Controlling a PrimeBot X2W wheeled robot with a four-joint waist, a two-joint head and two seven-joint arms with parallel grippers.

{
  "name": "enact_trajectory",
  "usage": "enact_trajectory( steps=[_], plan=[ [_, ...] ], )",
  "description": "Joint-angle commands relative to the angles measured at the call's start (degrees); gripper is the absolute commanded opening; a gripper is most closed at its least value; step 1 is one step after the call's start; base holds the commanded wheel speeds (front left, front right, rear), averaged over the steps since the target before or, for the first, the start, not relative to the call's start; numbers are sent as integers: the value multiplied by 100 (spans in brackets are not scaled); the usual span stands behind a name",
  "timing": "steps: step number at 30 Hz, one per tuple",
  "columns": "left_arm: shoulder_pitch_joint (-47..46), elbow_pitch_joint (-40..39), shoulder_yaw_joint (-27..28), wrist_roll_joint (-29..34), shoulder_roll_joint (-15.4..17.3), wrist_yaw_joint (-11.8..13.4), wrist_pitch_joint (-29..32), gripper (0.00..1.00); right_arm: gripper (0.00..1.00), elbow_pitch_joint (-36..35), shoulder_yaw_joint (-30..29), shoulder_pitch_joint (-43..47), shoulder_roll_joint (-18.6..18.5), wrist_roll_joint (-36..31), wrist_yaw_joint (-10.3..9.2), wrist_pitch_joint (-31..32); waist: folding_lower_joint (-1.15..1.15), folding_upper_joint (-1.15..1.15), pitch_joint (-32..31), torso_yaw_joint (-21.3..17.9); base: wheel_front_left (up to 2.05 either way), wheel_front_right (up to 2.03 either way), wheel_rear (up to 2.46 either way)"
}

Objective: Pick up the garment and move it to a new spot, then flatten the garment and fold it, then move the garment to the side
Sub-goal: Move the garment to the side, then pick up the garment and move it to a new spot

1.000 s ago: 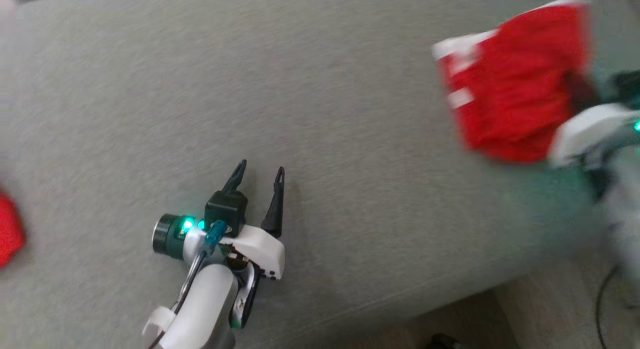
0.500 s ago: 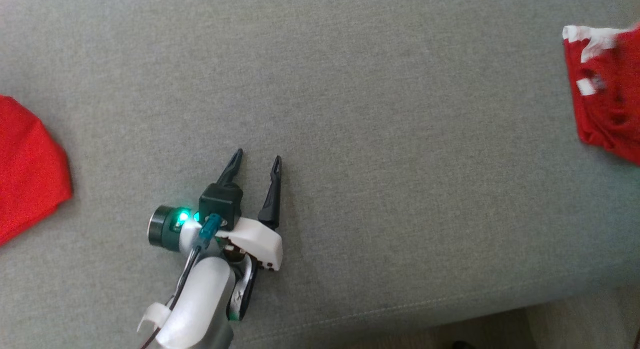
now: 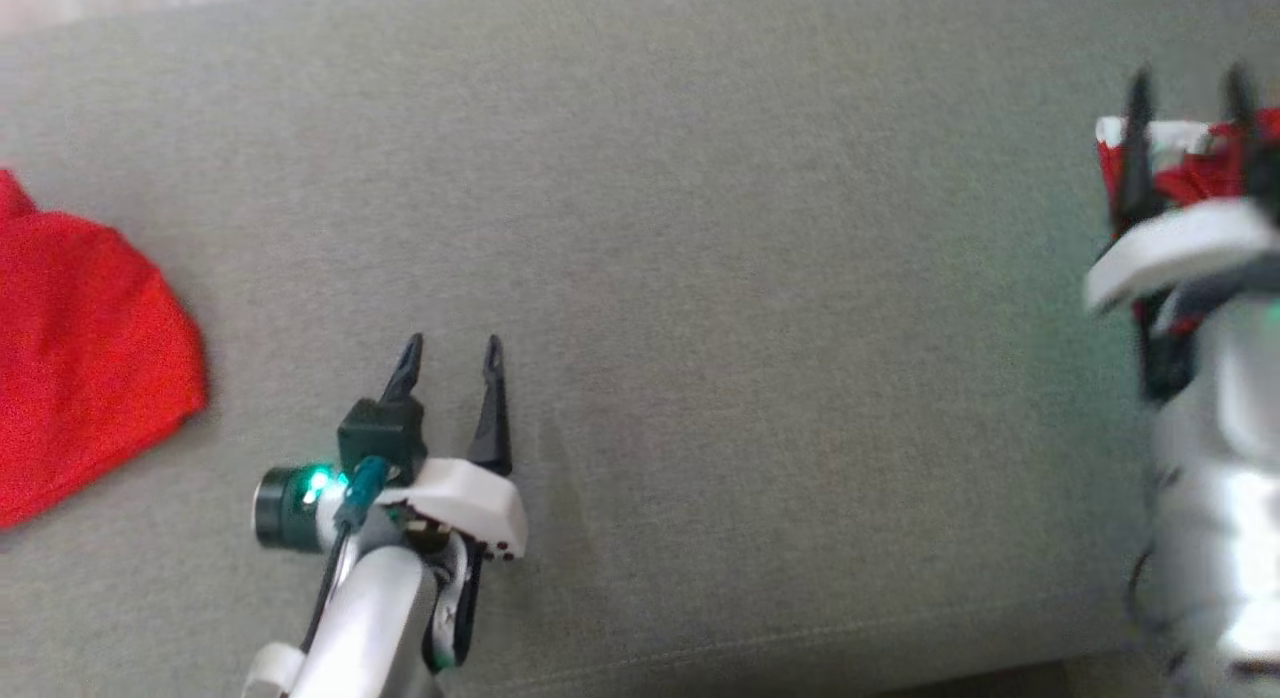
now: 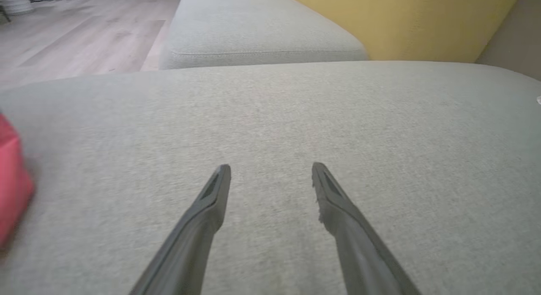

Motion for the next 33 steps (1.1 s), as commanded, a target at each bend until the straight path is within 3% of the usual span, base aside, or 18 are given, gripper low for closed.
enact_trajectory(
  steps=[1,7,15,28,33],
  plan=[
    [-75,-195,240,11,41,31,-29,100,100,-233,161,56,84,103,36,-61,0,0,-145,151,0,0,0],
    [125,-232,543,75,41,46,-29,100,100,-639,701,1080,470,515,36,-61,0,0,-435,530,0,0,0],
    [463,-227,717,144,41,33,-29,100,100,-928,1438,2016,560,1317,36,-62,0,0,-766,839,0,0,0],
    [983,-292,1090,231,41,32,-29,100,100,-1210,1795,2467,562,1686,36,-62,0,0,-1238,710,0,0,0],
    [967,-306,1013,196,41,-9,-29,100,100,-1223,1870,2537,563,1728,36,-62,0,0,-1236,903,0,0,0]
  ],
)
